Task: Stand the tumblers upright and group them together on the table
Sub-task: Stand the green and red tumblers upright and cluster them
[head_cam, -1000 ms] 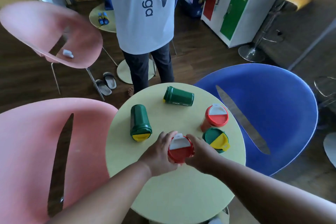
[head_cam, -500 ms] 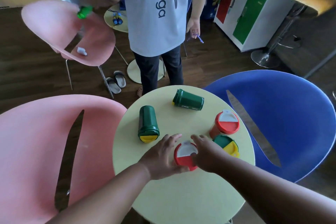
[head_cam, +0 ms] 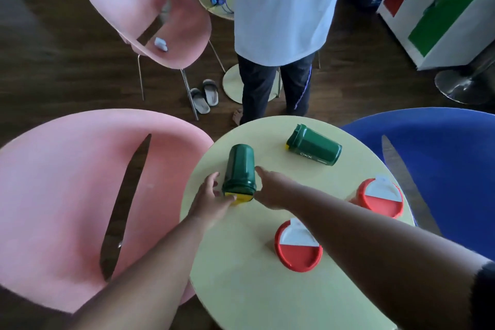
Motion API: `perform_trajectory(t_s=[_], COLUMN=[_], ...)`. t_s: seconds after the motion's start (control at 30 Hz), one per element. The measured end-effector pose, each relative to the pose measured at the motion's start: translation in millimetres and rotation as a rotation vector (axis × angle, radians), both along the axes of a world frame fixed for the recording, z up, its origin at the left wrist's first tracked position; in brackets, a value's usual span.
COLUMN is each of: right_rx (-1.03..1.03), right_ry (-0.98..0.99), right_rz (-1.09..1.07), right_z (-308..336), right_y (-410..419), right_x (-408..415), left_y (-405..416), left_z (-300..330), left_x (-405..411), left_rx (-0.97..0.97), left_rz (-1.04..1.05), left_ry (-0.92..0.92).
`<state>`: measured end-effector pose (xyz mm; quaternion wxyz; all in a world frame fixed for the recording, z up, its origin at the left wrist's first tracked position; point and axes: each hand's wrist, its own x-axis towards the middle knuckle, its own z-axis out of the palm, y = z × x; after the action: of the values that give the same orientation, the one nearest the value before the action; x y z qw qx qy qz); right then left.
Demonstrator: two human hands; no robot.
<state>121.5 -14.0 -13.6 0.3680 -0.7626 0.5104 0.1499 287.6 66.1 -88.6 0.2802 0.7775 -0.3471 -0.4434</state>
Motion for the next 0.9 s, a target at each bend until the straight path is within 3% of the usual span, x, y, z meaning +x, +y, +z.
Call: perform_trajectory(t_s=[0.07, 0.13, 0.47, 0.9], right_rx=[0.062, 0.09, -0.027, 0.081], right_ry=[-0.014, -0.067, -0.12, -0.027], right_rz=[-0.002, -0.049, -0.176, -0.364], right_z=[-10, -15, 18, 20], right_y=[-1, -1, 10, 18], right_x=[9, 14, -15, -49], left_y=[-1, -1, -7, -35], left_z=[-9, -12, 50, 69], left_x=[-1, -4, -25, -46], left_rx=[-0.021, -0.052, -0.137, -0.028], left_rz=[0.033, 0.059, -0.09, -0.365], left_ry=[0.159, 0.19, -0.169, -0.298])
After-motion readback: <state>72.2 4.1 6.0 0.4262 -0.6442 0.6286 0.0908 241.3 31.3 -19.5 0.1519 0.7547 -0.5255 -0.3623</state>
